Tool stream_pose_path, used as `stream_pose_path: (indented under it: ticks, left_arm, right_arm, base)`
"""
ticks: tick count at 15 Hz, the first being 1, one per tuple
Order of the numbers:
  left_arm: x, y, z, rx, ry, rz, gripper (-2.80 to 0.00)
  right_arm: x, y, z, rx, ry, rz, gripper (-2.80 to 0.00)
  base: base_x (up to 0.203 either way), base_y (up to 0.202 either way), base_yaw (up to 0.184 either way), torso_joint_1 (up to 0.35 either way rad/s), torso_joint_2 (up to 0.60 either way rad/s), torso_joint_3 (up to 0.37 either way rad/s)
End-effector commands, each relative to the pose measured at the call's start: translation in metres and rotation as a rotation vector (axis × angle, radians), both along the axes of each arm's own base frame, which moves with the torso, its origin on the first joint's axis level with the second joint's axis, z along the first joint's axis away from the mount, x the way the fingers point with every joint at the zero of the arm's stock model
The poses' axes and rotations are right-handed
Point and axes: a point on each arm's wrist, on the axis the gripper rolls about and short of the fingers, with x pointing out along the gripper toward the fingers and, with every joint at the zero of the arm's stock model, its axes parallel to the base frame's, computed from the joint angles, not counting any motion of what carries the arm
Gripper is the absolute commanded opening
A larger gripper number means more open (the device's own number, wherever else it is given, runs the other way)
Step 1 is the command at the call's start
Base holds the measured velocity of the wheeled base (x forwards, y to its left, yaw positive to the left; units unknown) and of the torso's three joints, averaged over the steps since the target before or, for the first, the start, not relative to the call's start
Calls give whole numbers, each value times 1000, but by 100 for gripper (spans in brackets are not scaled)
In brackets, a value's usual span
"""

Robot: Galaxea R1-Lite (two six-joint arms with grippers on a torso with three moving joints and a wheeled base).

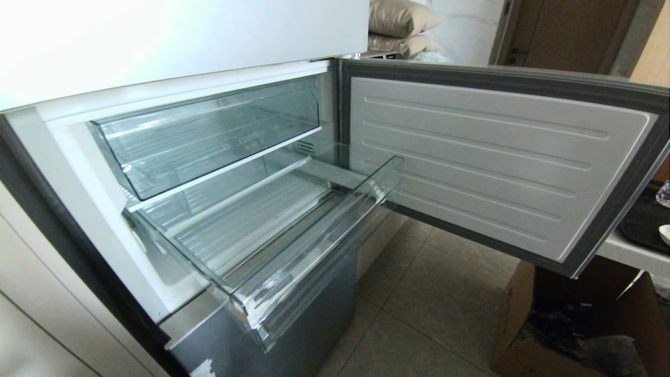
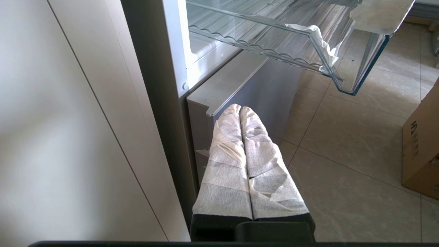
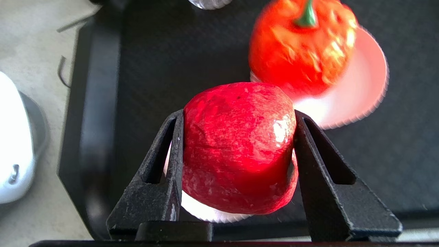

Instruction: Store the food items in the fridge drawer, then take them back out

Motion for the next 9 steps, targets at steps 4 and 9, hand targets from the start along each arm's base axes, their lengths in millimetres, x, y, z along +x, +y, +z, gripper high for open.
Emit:
stream_pose_path:
  ticks: [4, 9]
  left_arm:
    - [0, 0, 0, 0, 0, 0, -280]
    - [0, 0, 0, 0, 0, 0, -280]
  right_arm:
    - [10, 3, 1, -28, 5, 23, -280]
    - [15, 8, 1, -173, 122, 27, -280]
  base:
    - [0, 0, 0, 0, 0, 0]
    - [0, 0, 0, 0, 0, 0]
